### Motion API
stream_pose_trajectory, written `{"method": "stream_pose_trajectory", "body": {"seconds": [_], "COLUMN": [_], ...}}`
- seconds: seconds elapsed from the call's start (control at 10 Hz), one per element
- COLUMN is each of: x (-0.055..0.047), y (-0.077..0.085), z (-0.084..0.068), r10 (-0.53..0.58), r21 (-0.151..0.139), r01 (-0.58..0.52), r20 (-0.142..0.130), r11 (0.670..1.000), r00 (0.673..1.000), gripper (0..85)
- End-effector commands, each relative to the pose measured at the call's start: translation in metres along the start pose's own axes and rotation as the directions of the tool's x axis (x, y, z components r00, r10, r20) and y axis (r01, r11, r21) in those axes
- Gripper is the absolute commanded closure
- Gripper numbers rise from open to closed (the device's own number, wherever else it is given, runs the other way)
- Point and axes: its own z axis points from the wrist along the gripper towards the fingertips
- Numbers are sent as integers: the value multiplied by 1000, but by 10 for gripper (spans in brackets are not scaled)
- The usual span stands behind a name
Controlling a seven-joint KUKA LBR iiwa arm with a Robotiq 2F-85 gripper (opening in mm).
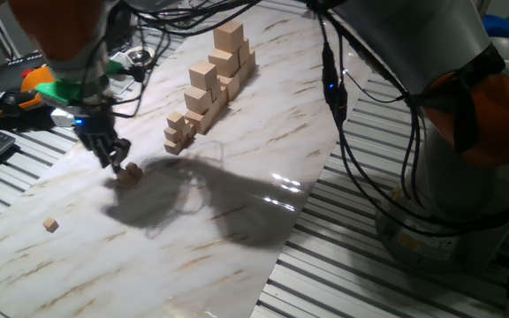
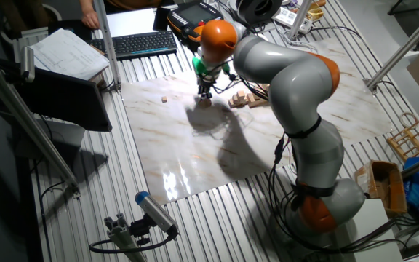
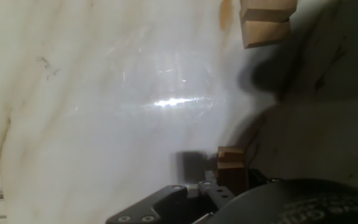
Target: Stack the blocks into a pyramid shape
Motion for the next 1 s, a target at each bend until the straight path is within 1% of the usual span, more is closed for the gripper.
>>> {"method": "stream_pose_trajectory", "body": {"seconds": [0.0, 0.2, 0.3, 0.4, 0.5, 0.7, 0.9], "x": [11, 32, 41, 50, 55, 64, 76], "y": [1, 2, 3, 5, 7, 11, 19], "z": [-1, 0, 1, 2, 4, 11, 19], "r10": [-18, -44, -62, -49, -36, -8, 23], "r21": [6, 13, 14, 17, 16, 18, 13], "r01": [18, 44, 63, 51, 37, 9, -22], "r20": [-25, -35, -48, -69, -73, -65, -59], "r11": [1000, 999, 998, 999, 999, 1000, 1000], "r00": [1000, 998, 997, 996, 997, 998, 998], "gripper": [510, 510, 510, 510, 510, 510, 510]}}
